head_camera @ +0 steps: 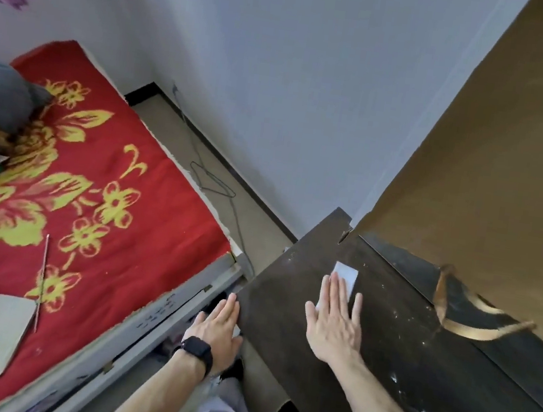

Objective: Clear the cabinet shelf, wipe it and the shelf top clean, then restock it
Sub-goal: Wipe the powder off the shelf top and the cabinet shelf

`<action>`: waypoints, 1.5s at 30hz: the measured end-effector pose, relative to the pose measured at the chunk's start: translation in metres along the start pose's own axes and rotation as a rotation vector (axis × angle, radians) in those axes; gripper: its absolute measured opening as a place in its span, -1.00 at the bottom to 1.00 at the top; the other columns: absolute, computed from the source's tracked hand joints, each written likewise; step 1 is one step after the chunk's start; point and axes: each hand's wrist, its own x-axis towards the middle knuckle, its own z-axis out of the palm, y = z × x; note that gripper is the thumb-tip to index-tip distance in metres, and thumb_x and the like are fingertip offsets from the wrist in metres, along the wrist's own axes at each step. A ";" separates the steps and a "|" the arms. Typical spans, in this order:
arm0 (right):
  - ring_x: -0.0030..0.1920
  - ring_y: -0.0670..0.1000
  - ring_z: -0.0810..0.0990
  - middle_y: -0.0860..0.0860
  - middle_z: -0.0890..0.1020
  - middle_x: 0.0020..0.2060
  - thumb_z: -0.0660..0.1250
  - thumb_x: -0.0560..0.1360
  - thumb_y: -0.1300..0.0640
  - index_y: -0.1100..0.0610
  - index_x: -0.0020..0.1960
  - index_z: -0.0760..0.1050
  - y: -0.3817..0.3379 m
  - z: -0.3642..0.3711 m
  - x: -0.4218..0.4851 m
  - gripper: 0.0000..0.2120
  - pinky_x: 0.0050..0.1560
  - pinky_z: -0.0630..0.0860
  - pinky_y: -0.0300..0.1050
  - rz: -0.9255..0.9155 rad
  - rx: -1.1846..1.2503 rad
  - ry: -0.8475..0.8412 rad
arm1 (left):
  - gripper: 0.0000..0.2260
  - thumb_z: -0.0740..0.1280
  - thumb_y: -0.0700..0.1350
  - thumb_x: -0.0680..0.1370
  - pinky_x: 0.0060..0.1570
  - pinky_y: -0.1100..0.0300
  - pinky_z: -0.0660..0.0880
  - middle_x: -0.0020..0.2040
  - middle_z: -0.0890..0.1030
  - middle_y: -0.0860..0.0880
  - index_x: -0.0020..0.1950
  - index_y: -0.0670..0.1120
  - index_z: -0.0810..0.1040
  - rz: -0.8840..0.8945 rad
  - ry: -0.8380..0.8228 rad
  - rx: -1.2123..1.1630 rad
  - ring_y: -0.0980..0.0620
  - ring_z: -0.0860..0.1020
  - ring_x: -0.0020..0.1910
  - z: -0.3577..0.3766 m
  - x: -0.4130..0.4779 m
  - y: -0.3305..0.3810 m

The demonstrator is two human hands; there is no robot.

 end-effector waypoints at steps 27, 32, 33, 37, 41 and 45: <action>0.58 0.06 -0.23 0.09 -0.11 0.60 -0.26 0.63 -0.20 0.18 0.60 -0.18 -0.012 -0.012 0.064 -0.33 0.55 -0.23 0.19 -0.143 0.059 -0.107 | -0.25 0.08 0.25 0.61 0.53 -0.08 0.05 0.62 -0.20 -0.06 0.61 -0.12 -0.17 -0.229 0.091 -0.085 -0.05 -0.14 0.60 0.013 0.007 0.040; 0.59 0.05 -0.13 0.03 -0.01 0.60 -0.24 0.63 -0.19 0.13 0.60 -0.14 0.024 -0.021 0.094 -0.36 0.53 -0.27 0.23 0.056 0.178 -0.075 | -0.39 0.04 0.21 0.63 0.53 -0.11 0.01 0.62 -0.18 0.01 0.62 0.08 -0.09 -0.044 0.193 -0.035 -0.06 -0.07 0.60 0.003 0.024 0.072; 0.59 0.04 -0.18 0.03 -0.08 0.60 -0.24 0.63 -0.20 0.12 0.60 -0.19 0.038 -0.019 0.084 -0.35 0.53 -0.27 0.23 0.107 0.197 -0.053 | -0.41 0.03 0.21 0.63 0.53 -0.12 0.01 0.62 -0.16 0.02 0.62 0.09 -0.06 -0.032 0.182 -0.044 -0.05 -0.07 0.60 0.002 0.028 0.082; 0.59 0.07 -0.11 0.10 -0.04 0.60 -0.15 0.63 -0.19 0.18 0.60 -0.16 0.094 0.002 0.008 -0.32 0.53 -0.06 0.26 0.389 0.212 0.076 | -0.41 0.03 0.22 0.63 0.51 -0.18 -0.02 0.63 -0.14 0.05 0.61 0.11 -0.07 -0.087 0.172 -0.101 -0.08 -0.12 0.59 0.015 0.030 0.107; 0.59 0.07 -0.12 0.13 -0.07 0.60 -0.08 0.62 -0.18 0.23 0.59 -0.16 0.127 0.017 -0.057 -0.29 0.52 -0.08 0.30 0.669 0.262 0.076 | -0.42 0.03 0.18 0.64 0.52 -0.17 -0.02 0.63 -0.12 0.04 0.61 0.12 -0.07 -0.060 0.180 -0.121 -0.05 -0.12 0.60 0.026 0.019 0.106; 0.59 0.08 -0.12 0.13 -0.05 0.59 -0.06 0.62 -0.18 0.23 0.59 -0.11 0.074 0.022 -0.059 -0.29 0.55 -0.13 0.24 0.496 0.224 0.121 | -0.46 0.06 0.12 0.65 0.53 -0.11 -0.01 0.63 -0.07 0.04 0.61 0.12 -0.02 -0.008 0.182 -0.057 -0.02 -0.06 0.60 0.031 0.001 0.086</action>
